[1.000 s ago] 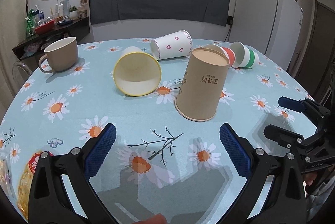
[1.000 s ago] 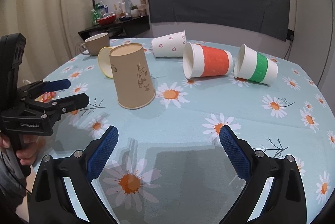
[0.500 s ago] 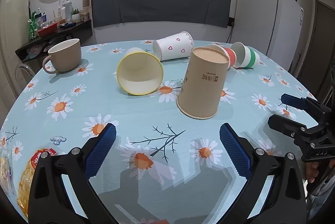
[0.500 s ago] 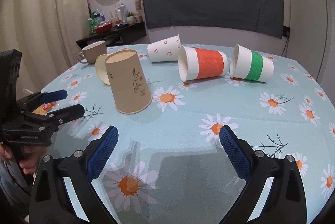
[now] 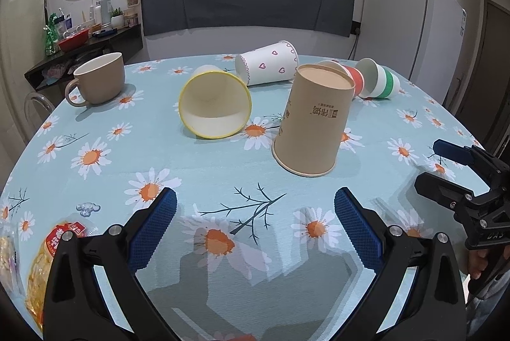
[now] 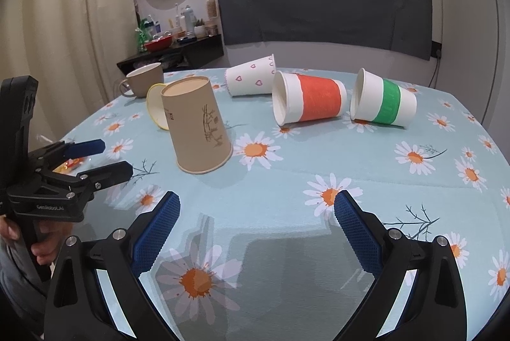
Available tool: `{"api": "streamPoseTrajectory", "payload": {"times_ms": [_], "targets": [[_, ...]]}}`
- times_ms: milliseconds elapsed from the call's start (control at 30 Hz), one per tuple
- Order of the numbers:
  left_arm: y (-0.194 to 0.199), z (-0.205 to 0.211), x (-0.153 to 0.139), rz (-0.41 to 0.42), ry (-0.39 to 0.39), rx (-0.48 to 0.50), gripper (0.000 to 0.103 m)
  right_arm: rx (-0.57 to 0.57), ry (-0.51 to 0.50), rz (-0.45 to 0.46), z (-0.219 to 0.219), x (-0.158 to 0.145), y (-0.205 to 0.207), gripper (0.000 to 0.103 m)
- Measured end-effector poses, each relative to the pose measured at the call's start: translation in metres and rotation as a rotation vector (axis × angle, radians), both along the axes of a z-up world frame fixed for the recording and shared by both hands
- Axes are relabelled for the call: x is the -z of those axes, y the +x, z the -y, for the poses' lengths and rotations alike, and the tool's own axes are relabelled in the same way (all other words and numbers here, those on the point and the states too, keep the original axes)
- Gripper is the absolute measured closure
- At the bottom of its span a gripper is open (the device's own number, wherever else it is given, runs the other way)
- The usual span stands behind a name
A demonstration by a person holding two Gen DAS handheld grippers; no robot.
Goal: Flip cup upside down
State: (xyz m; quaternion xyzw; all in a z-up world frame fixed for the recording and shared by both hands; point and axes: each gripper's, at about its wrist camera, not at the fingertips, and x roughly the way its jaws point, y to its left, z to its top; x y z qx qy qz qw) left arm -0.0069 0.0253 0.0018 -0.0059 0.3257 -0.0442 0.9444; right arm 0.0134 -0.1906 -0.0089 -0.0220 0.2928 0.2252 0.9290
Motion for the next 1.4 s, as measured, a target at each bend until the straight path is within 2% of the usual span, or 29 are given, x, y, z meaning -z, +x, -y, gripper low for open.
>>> {"api": "streamPoseTrajectory", "payload": {"times_ms": [133, 1233, 1400], "targets": [[-0.001, 0.002, 0.000, 0.009, 0.021, 0.001, 0.006, 0.004, -0.001, 0.000, 0.000, 0.000, 0.001, 0.010], [-0.008, 0.002, -0.003, 0.042, 0.013, -0.015, 0.006, 0.007, -0.008, 0.005, -0.002, 0.002, -0.001, 0.010], [-0.013, 0.003, -0.005, 0.074, 0.017, -0.019, 0.006, 0.008, -0.008, 0.006, -0.002, 0.001, 0.000, 0.010]]}}
